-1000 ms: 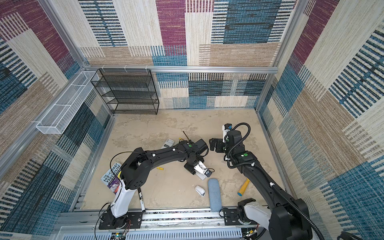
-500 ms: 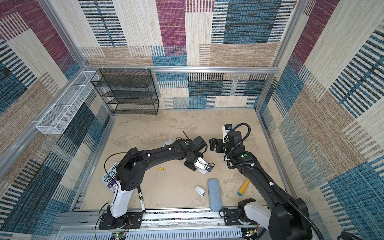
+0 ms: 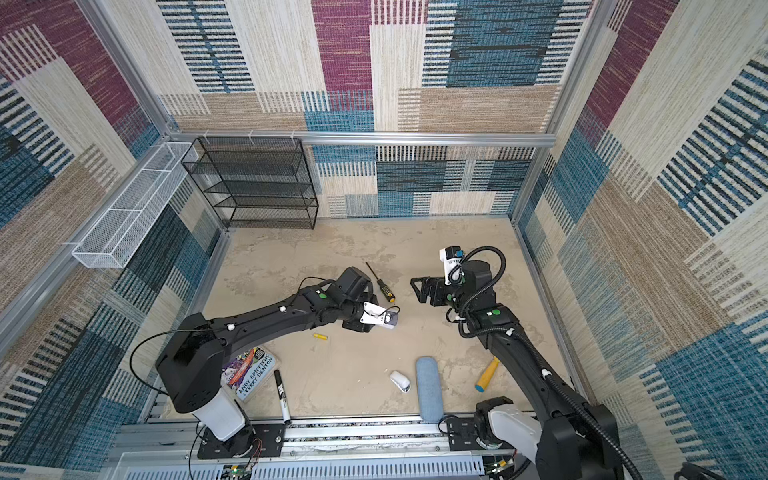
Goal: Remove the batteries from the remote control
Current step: 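Lift the display remote with the left gripper toward the right gripper, then grasp the remote's far end with the right gripper while the left holds it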
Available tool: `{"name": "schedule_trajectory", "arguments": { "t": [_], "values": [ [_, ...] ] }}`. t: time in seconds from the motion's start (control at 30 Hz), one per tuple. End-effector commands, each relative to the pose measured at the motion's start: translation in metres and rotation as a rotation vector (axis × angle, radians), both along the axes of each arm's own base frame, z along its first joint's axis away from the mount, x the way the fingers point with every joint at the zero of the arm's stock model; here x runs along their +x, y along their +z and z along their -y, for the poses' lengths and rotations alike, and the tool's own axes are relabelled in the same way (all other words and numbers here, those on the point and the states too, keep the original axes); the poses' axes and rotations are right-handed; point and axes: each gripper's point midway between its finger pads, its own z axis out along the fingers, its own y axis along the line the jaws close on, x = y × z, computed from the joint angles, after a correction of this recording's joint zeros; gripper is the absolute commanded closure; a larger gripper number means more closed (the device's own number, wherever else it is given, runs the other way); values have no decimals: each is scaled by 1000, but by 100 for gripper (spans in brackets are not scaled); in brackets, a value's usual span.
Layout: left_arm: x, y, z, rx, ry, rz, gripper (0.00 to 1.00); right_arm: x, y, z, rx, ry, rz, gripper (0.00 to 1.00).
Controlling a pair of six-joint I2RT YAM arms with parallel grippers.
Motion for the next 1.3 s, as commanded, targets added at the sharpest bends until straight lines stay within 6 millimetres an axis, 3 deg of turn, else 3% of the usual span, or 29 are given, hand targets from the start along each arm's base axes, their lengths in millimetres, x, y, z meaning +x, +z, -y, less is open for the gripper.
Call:
{"name": "schedule_trajectory", "arguments": {
  "t": [0.0, 0.2, 0.3, 0.57, 0.87, 1.07, 1.27],
  "values": [
    [16, 30, 6, -188, 87, 70, 47, -20, 16, -28, 112, 186, 32, 9],
    [19, 43, -5, -273, 136, 116, 46, -52, 17, -59, 137, 367, 22, 22],
    [18, 46, -5, -291, 133, 122, 46, -55, 13, -70, 132, 389, 2, 29],
    [13, 56, -3, -340, 114, 132, 46, -40, 7, -80, 138, 357, -21, 48],
    [9, 58, -3, -354, 97, 133, 46, -28, 3, -99, 139, 390, -45, 54],
    [10, 57, -5, -343, 94, 145, 46, -22, -4, -108, 114, 405, -73, 64],
    [15, 59, -7, -340, 105, 167, 46, -25, -11, -112, 100, 425, -104, 65]
  ]
}}
